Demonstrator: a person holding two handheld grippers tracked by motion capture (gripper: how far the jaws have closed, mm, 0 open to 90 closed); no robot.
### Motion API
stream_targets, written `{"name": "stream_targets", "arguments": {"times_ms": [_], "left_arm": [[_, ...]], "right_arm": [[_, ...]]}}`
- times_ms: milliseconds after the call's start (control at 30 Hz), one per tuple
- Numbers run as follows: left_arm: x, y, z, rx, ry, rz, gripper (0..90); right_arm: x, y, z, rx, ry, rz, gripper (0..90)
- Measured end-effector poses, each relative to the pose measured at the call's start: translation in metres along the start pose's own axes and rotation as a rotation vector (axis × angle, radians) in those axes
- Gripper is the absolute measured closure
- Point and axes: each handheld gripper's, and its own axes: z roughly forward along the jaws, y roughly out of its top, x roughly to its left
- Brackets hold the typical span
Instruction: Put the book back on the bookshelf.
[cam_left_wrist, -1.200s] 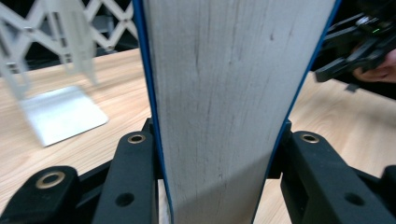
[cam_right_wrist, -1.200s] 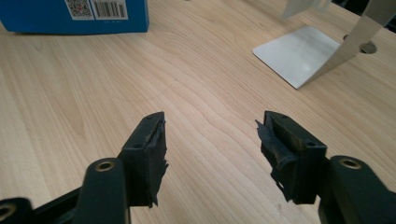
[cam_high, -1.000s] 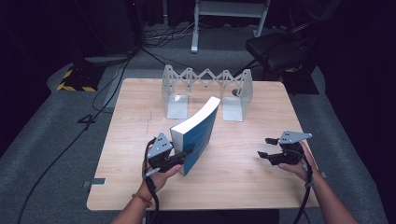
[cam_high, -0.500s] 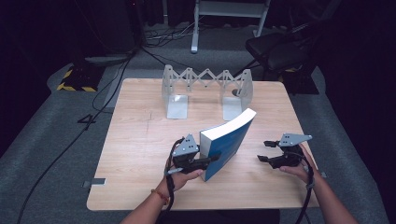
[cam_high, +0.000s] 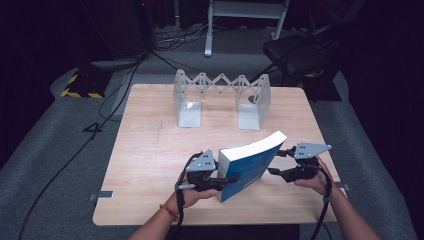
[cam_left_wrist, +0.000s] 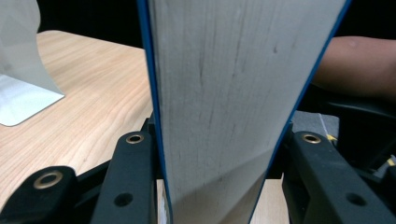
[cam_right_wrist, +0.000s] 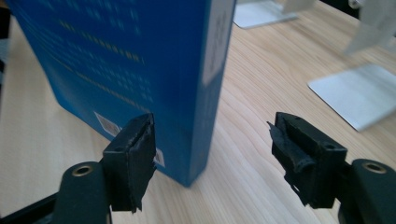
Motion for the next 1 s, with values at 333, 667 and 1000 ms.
{"name": "stream_targets", "arguments": {"times_ms": [333,667,1000], "left_arm": [[0.002,0.001,-0.002,0.025,-0.009,0.029,58.4],[-0.002,-0.002,-0.007,0.095,0.09,0.109,47.2],[-0.004,-0.017,-0.011,0.218,0.137,0.15,40.8]], "right_arm": [[0.01,0.024,0.014,-0.063,0.129,-0.061,27.0],[0.01,0.023,0.011,-0.068,0.141,-0.075,35.3],[0.018,0.023,-0.006,-0.073,0.155,-0.139,45.1]]}}
